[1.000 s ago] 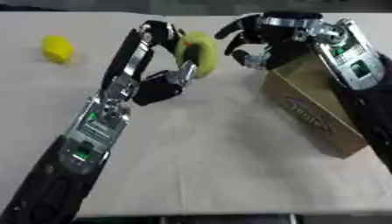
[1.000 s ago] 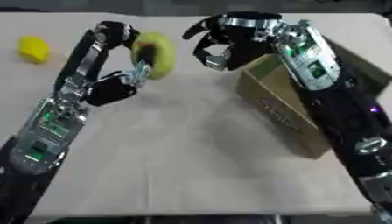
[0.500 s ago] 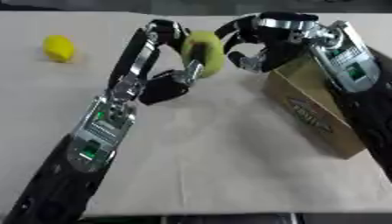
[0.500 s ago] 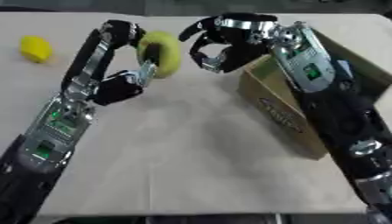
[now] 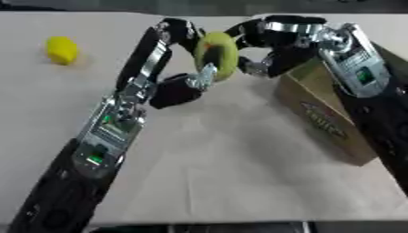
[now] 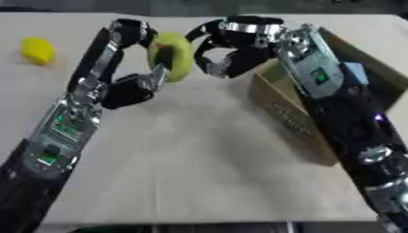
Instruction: Pick up the objects with one hand, pass them to the other hand, and then place them into the box on the other side of the table.
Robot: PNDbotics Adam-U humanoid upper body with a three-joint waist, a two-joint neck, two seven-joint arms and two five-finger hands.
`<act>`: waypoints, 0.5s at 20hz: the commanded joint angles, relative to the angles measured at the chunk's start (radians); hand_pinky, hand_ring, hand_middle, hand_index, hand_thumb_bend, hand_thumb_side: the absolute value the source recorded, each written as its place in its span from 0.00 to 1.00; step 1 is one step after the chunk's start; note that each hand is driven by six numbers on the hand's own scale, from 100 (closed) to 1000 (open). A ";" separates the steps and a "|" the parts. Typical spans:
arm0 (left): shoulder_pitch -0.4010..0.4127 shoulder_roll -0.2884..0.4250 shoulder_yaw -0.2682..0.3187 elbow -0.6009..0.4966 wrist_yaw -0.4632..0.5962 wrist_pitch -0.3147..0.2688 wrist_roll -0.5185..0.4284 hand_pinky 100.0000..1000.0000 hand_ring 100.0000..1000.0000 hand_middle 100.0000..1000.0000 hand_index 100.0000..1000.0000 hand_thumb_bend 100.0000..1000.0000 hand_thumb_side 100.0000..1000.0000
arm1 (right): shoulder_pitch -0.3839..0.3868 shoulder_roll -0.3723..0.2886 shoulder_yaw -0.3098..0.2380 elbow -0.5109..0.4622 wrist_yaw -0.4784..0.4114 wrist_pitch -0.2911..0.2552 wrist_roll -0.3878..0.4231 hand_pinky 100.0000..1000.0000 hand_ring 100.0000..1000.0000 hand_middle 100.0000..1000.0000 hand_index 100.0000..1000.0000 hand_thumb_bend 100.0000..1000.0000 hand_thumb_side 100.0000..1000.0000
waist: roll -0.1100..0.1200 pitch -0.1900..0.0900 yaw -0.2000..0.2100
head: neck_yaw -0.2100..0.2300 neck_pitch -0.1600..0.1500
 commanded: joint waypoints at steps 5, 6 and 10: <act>-0.016 0.025 0.021 -0.033 -0.130 -0.028 0.010 0.55 0.41 0.34 0.39 0.00 0.23 | -0.008 -0.029 -0.029 -0.079 -0.070 0.050 0.012 0.97 0.78 0.92 0.86 0.00 0.14 | -0.006 -0.018 -0.005 | 0.007 0.001; -0.014 0.023 0.021 -0.031 -0.149 -0.029 0.016 0.55 0.41 0.34 0.39 0.00 0.23 | -0.006 -0.031 -0.030 -0.087 -0.077 0.056 0.016 0.98 0.78 0.92 0.86 0.00 0.14 | -0.006 -0.018 -0.006 | 0.008 0.001; -0.009 0.019 0.021 -0.018 -0.207 -0.030 0.039 0.55 0.41 0.34 0.39 0.00 0.23 | 0.002 -0.040 -0.031 -0.111 -0.101 0.082 0.040 0.99 0.80 0.94 0.87 0.00 0.13 | -0.007 -0.017 -0.009 | 0.012 0.001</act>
